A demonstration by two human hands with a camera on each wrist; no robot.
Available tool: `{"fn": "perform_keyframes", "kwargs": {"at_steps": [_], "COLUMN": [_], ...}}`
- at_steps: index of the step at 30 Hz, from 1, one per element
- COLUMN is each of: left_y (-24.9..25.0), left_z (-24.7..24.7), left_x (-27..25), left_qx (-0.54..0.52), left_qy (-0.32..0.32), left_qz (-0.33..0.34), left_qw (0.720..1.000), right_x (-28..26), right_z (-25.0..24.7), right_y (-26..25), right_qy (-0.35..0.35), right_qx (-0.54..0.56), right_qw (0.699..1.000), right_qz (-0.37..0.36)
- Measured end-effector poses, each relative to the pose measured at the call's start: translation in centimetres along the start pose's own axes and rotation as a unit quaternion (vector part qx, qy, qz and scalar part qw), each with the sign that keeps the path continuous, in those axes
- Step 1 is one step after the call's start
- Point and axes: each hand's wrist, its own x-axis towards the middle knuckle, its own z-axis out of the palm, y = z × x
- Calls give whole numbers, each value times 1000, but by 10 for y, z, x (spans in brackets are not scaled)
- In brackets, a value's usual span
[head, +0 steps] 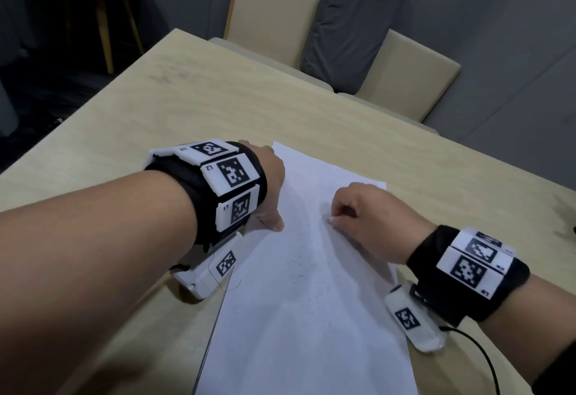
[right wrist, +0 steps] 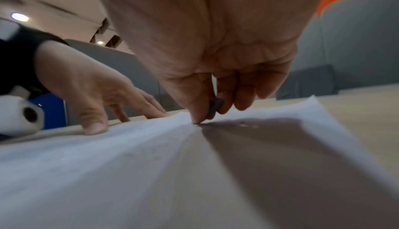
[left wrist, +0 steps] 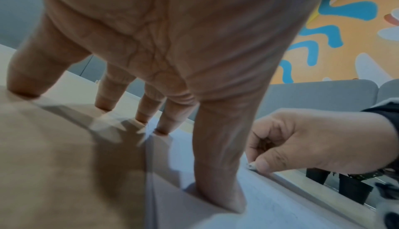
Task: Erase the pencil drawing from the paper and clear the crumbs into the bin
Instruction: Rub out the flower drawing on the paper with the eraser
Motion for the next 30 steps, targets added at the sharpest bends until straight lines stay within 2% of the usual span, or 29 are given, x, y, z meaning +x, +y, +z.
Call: {"fn": "perform_keyframes", "kwargs": {"at_steps": [3, 6, 10, 13, 17, 20, 23, 27, 30], "left_y": [1, 0, 1, 0, -1, -1, -1, -3, -3], "left_z": [0, -1, -1, -1, 0, 1, 1, 3, 2], "left_x": [-1, -2, -1, -1, 1, 1, 2, 3, 3], "left_qx": [3, 1, 1, -4, -7, -8, -12, -23, -25], "left_qy": [-2, -5, -6, -4, -5, -1, 2, 5, 8], "left_qz": [1, 1, 4, 4, 7, 8, 10, 17, 17], "left_qw": [1000, 1000, 1000, 1000, 1000, 1000, 1000, 1000, 999], "right_x": [4, 2, 5, 6, 10, 9, 11, 17, 16], "right_z": [0, 4, 1, 3, 1, 3, -4, -21, -29], "right_y": [6, -4, -3, -8, -5, -9, -2, 12, 12], "right_qy": [40, 12, 39, 19, 42, 17, 21, 28, 23], "right_qx": [-23, -36, -49, -40, -71, -59, -90, -79, -67], "right_qw": [999, 999, 998, 999, 997, 998, 995, 994, 994], "right_qz": [17, -21, 7, -11, 8, -13, 20, 72, 80]}}
